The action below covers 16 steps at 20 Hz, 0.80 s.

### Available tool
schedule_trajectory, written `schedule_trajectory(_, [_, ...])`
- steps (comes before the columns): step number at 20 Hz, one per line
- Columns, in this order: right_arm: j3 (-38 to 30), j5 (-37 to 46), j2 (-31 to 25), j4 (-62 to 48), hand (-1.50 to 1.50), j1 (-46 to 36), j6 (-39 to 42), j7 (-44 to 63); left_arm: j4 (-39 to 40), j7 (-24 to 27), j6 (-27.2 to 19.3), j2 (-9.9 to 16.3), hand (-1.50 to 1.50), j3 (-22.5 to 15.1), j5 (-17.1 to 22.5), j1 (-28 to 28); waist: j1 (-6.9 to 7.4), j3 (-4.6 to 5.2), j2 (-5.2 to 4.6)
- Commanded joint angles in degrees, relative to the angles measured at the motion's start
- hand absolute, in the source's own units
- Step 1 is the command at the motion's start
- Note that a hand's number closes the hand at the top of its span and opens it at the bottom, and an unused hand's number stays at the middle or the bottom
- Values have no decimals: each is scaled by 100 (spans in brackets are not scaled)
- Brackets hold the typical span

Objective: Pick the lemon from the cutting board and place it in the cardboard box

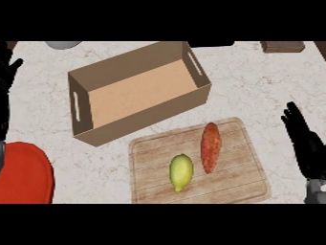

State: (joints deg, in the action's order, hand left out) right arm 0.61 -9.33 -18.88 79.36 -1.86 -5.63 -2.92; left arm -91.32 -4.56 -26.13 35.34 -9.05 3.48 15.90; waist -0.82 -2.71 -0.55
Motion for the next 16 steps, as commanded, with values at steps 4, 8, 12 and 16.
schedule_trajectory(4, [901,596,691,1252,-150,72,-46,-1580,761,-165,240,268,0,63,-59,-591,25,279,99])
schedule_trajectory(8, [799,2838,-1057,1280,-150,-284,-662,-1961,947,-428,242,166,0,-113,-55,-899,21,469,191])
schedule_trajectory(12, [2062,3186,670,1304,-150,820,-1756,-3407,1281,15,324,-41,0,-66,60,-1235,42,265,53])
schedule_trajectory(16, [2159,2788,580,744,-150,1329,-1629,-5332,1184,28,550,41,0,86,202,-1347,80,258,63])
